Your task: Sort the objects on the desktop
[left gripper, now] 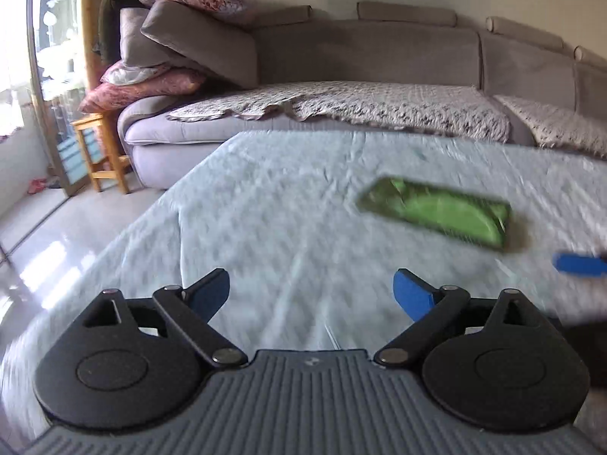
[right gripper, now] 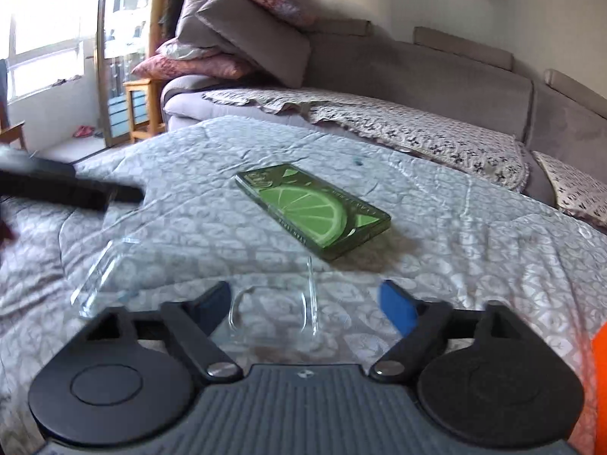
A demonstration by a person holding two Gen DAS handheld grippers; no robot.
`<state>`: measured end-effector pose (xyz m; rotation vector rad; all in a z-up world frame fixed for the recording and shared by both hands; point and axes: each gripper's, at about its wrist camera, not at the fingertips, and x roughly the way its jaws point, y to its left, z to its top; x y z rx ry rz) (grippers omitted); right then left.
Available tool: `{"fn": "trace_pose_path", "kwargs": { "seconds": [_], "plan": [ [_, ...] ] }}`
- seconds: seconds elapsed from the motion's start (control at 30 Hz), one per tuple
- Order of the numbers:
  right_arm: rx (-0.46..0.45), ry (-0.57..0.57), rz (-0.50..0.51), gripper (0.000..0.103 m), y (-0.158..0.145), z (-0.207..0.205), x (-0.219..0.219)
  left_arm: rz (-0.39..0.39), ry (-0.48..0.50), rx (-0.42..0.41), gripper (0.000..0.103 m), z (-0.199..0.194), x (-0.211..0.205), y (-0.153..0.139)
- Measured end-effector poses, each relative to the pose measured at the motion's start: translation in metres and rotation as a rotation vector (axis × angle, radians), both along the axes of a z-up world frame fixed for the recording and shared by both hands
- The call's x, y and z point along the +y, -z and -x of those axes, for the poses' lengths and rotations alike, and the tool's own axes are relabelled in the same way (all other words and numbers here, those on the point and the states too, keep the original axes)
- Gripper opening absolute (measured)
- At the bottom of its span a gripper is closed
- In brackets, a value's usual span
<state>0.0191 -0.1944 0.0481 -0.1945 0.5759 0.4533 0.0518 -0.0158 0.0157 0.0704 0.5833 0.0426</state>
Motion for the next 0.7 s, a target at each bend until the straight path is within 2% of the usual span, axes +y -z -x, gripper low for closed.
{"fn": "trace_pose_path", "kwargs": {
  "seconds": [0.1, 0.13, 0.17, 0.23, 0.3, 0.37, 0.4, 0.43, 0.47, 0.5, 0.53, 0.57, 0.63, 0.7],
  "plan": [
    [0.015, -0.036, 0.012, 0.049, 0.002, -0.004, 0.000, -0.004, -0.008, 0.011, 0.089, 0.011, -0.024, 0.013],
    [0.026, -0.047, 0.006, 0.047, 0.002, -0.006, 0.001, -0.012, -0.024, 0.030, 0.083, 0.010, -0.030, 0.017],
    [0.026, -0.062, 0.013, 0.044, 0.002, -0.007, 0.002, -0.012, -0.035, 0.041, 0.083, 0.009, -0.032, 0.021],
    [0.033, -0.074, 0.014, 0.041, 0.003, -0.006, 0.002, 0.010, -0.071, 0.034, 0.084, 0.009, -0.031, 0.023],
    [0.040, -0.095, 0.005, 0.027, 0.002, -0.003, 0.001, 0.027, -0.083, 0.037, 0.084, 0.007, -0.027, 0.025],
    [0.022, -0.091, 0.022, 0.026, 0.003, 0.002, 0.004, 0.066, -0.096, 0.046, 0.084, 0.006, -0.023, 0.027],
    [0.024, -0.086, 0.018, 0.021, 0.003, 0.002, 0.003, 0.085, -0.103, 0.053, 0.082, 0.004, -0.020, 0.027],
    [0.029, -0.079, 0.013, 0.016, 0.002, 0.002, 0.001, 0.107, -0.111, 0.057, 0.078, 0.002, -0.017, 0.027],
    [0.035, -0.071, 0.006, 0.007, 0.002, 0.002, 0.000, 0.119, -0.120, 0.055, 0.071, 0.000, -0.014, 0.026],
    [0.047, -0.067, -0.009, 0.007, 0.001, 0.001, -0.002, 0.116, -0.115, 0.051, 0.064, 0.011, -0.019, 0.026],
    [0.053, -0.055, -0.017, 0.007, 0.001, 0.001, -0.003, 0.094, -0.103, 0.039, 0.039, 0.014, -0.021, 0.024],
    [0.054, -0.042, -0.016, 0.007, 0.001, 0.002, -0.003, 0.057, -0.143, 0.031, 0.019, 0.021, -0.027, 0.023],
    [0.061, -0.017, -0.018, 0.007, 0.000, 0.004, -0.004, 0.052, -0.160, 0.043, 0.006, 0.019, -0.022, 0.022],
    [0.081, 0.002, -0.036, 0.006, -0.001, 0.004, -0.007, 0.085, -0.153, 0.060, 0.005, 0.015, -0.014, 0.020]
  ]
}}
